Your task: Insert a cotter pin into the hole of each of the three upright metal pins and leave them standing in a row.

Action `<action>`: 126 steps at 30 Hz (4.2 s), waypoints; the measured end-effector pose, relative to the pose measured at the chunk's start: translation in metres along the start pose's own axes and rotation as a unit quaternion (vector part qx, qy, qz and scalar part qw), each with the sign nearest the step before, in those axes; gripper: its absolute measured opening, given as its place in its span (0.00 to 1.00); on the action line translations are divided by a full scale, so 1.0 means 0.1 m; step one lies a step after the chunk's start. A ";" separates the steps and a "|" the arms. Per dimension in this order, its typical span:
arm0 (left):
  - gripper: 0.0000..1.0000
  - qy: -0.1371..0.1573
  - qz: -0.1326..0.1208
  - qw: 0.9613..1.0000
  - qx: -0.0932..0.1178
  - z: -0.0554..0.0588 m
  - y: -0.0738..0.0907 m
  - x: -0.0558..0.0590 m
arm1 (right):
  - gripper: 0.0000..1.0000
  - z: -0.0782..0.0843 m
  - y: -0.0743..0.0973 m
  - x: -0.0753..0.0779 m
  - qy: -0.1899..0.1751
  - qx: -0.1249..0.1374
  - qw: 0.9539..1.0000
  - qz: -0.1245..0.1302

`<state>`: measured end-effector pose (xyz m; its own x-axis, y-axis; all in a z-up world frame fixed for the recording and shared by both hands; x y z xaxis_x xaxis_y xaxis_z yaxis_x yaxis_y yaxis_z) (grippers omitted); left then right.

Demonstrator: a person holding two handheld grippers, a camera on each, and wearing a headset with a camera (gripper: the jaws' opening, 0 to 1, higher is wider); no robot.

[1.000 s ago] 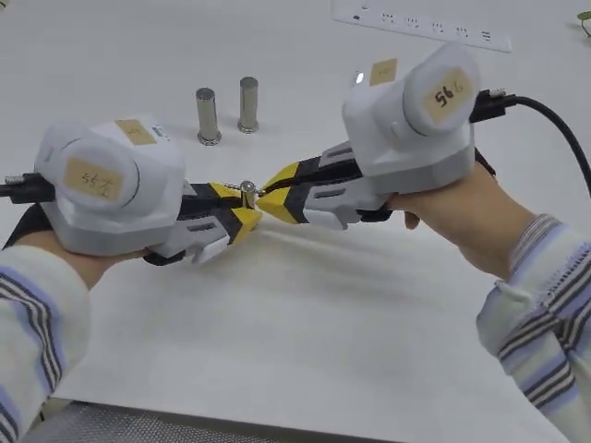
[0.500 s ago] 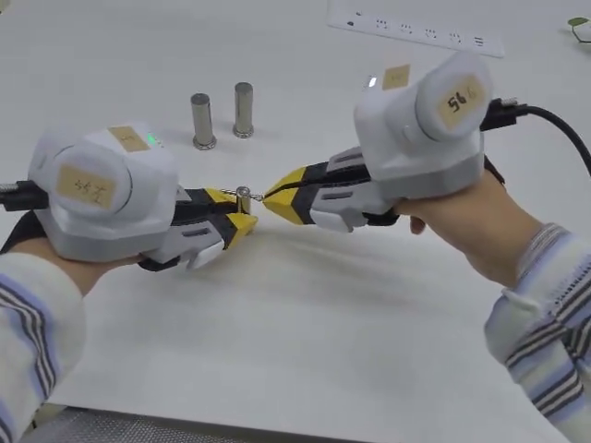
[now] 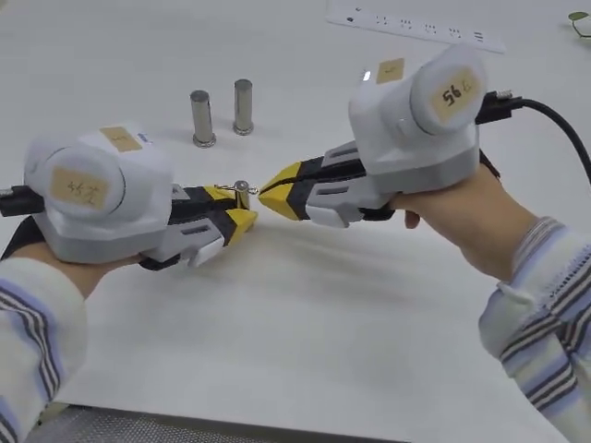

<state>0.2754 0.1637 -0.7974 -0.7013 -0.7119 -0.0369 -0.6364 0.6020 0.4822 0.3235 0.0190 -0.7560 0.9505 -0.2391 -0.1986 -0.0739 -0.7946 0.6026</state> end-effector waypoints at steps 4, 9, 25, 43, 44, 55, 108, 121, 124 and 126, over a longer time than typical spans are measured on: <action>0.07 -0.002 -0.003 1.000 0.003 0.00 0.00 0.01 | 0.05 0.03 0.10 0.02 -0.004 -0.001 1.000 0.017; 0.07 -0.014 -0.004 1.000 0.001 -0.01 -0.01 0.00 | 0.12 0.06 0.26 -0.01 0.015 0.038 0.999 0.036; 0.07 -0.037 -0.007 0.999 -0.002 -0.11 -0.07 -0.06 | 0.33 0.20 0.72 -0.26 -0.097 0.180 0.977 0.065; 0.07 -0.043 -0.012 0.999 0.001 -0.20 -0.24 -0.28 | 0.67 0.35 0.85 -0.45 -0.136 0.195 0.968 0.083; 0.07 -0.041 -0.012 0.999 0.002 -0.20 -0.24 -0.28 | 0.68 0.35 0.86 -0.45 -0.141 0.196 0.967 0.085; 0.07 -0.038 -0.015 0.999 -0.004 -0.15 -0.30 -0.30 | 0.82 0.42 0.98 -0.44 -0.160 0.215 0.957 0.110; 0.39 -0.006 -0.055 0.998 -0.041 0.07 0.06 -0.79 | 1.00 0.59 1.09 -0.52 -0.185 0.189 0.955 0.135; 0.38 -0.012 -0.083 0.996 -0.037 -0.09 -0.16 -1.03 | 1.00 0.62 1.08 -0.54 -0.196 0.181 0.954 0.139; 0.36 -0.011 -0.083 0.996 -0.036 -0.09 -0.20 -1.06 | 1.00 0.63 1.08 -0.55 -0.197 0.178 0.954 0.138; 0.35 -0.007 -0.084 0.996 -0.034 -0.10 -0.22 -1.07 | 1.00 0.63 1.07 -0.55 -0.198 0.177 0.954 0.138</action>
<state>0.3679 0.2229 -0.7958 -0.5919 -0.7949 -0.1332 -0.7217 0.4491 0.5267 0.2443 -0.0886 -0.7293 0.6964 -0.6024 -0.3900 -0.4682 -0.7932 0.3893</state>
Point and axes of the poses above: the centre of the closed fingertips' face, and the gripper's own axes: y roughly backward along the fingers, x roughly to its right, z roughly out of its underside, the point moved 10 cm from there along y, roughly backward along the fingers, and after that the axes turned 9 degrees about -y, right-handed, at the moved point
